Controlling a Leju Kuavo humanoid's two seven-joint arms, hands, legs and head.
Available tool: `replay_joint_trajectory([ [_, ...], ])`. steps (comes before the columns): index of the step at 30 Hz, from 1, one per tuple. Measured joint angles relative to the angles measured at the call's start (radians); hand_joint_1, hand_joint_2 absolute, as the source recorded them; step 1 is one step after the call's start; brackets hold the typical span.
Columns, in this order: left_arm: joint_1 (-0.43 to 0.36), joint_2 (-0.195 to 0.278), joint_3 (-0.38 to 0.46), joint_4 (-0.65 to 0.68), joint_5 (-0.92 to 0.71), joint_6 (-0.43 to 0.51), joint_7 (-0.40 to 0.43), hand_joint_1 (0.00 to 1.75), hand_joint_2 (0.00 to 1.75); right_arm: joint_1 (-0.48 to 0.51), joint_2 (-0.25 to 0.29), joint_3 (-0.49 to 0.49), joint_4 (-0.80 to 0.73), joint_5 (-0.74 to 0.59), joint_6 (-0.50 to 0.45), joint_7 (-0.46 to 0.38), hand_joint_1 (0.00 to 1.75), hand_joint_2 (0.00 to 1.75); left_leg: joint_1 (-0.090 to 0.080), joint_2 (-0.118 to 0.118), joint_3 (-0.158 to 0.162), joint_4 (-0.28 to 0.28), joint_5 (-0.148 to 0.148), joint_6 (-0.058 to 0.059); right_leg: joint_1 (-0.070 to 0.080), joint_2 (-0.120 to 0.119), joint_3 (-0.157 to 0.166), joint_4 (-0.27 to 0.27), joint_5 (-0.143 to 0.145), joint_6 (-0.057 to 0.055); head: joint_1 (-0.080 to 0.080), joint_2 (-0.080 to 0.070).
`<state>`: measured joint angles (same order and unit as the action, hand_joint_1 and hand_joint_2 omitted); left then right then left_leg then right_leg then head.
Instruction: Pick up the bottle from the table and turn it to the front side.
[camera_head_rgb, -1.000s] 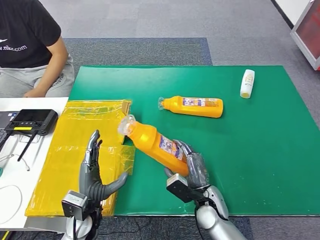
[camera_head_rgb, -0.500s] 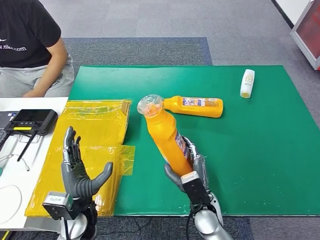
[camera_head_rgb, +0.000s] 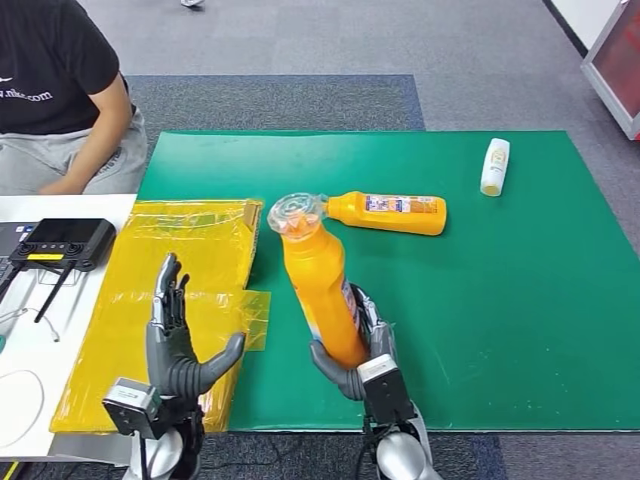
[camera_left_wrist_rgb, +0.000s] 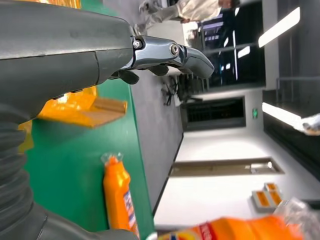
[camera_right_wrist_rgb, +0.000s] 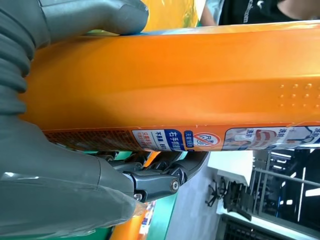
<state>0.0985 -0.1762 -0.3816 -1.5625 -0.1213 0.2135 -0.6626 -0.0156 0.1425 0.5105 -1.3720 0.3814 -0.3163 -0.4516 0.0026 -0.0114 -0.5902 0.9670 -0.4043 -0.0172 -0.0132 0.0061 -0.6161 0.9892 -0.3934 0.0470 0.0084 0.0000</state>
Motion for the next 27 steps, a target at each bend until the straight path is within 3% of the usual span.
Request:
replay_joint_trajectory([
  [3, -0.007, 0.000, -0.017, 0.011, 0.006, -0.036, 0.003, 0.00, 1.75, -0.003, 0.001, 0.018, 0.005, 0.028, -0.026, -0.014, 1.75, 1.75, 0.000, 0.000, 0.000, 0.000, 0.000, 0.000, 0.000, 0.000, 0.000, 0.000, 0.000, 0.000, 0.000, 0.000],
  [10, -0.039, 0.002, -0.062, 0.016, 0.040, -0.124, 0.029, 0.00, 1.75, -0.032, 0.001, 0.043, 0.060, 0.230, -0.198, -0.034, 1.75, 1.75, 0.000, 0.000, 0.000, 0.000, 0.000, 0.000, 0.000, 0.000, 0.000, 0.000, 0.000, 0.000, 0.000, 0.000],
  [17, -0.079, 0.002, -0.075, 0.018, 0.122, -0.221, 0.073, 0.00, 1.75, -0.046, 0.001, 0.064, 0.105, 0.306, -0.234, -0.044, 1.75, 1.75, 0.000, 0.000, 0.000, 0.000, 0.000, 0.000, 0.000, 0.000, 0.000, 0.000, 0.000, 0.000, 0.000, 0.000],
  [27, -0.133, 0.002, -0.085, 0.030, 0.202, -0.302, 0.110, 0.00, 1.75, -0.072, 0.001, 0.071, 0.111, 0.311, -0.234, -0.045, 1.75, 1.75, 0.000, 0.000, 0.000, 0.000, 0.000, 0.000, 0.000, 0.000, 0.000, 0.000, 0.000, 0.000, 0.000, 0.000],
])
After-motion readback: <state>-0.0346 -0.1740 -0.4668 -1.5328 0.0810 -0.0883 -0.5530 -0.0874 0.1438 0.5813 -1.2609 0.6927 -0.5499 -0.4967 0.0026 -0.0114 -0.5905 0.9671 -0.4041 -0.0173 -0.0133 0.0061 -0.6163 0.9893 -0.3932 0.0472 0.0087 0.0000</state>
